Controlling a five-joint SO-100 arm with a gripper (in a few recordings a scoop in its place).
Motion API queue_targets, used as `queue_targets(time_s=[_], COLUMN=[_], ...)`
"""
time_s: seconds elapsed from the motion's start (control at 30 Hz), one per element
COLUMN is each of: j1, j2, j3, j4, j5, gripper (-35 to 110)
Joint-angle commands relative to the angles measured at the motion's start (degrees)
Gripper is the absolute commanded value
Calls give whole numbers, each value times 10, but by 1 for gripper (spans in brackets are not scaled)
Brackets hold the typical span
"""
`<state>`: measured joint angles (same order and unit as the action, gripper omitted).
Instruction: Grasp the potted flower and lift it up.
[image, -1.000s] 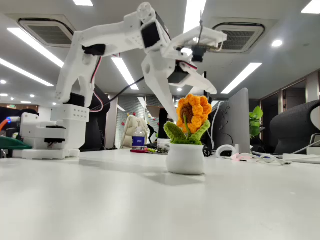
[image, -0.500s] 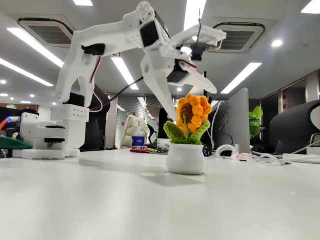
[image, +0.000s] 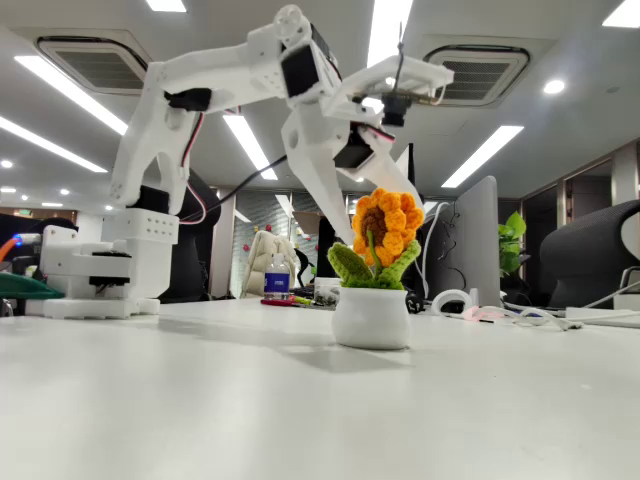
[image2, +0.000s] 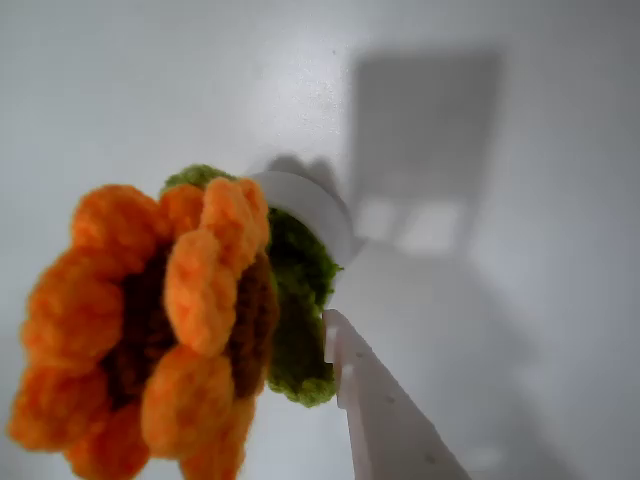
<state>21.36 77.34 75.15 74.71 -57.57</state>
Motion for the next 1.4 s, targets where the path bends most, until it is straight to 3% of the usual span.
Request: queue_targets(time_s=[0.0, 0.13, 0.23, 0.3, 0.97, 1.37], j1=[1, 1, 0, -1, -3, -9], j2=[13, 13, 13, 15, 62, 176], j3=[-21, -21, -22, -22, -25, -33], j4=[1, 1, 2, 5, 26, 114], j5=[-6, -8, -11, -16, -29, -73], gripper=[42, 39, 21, 0, 0, 0])
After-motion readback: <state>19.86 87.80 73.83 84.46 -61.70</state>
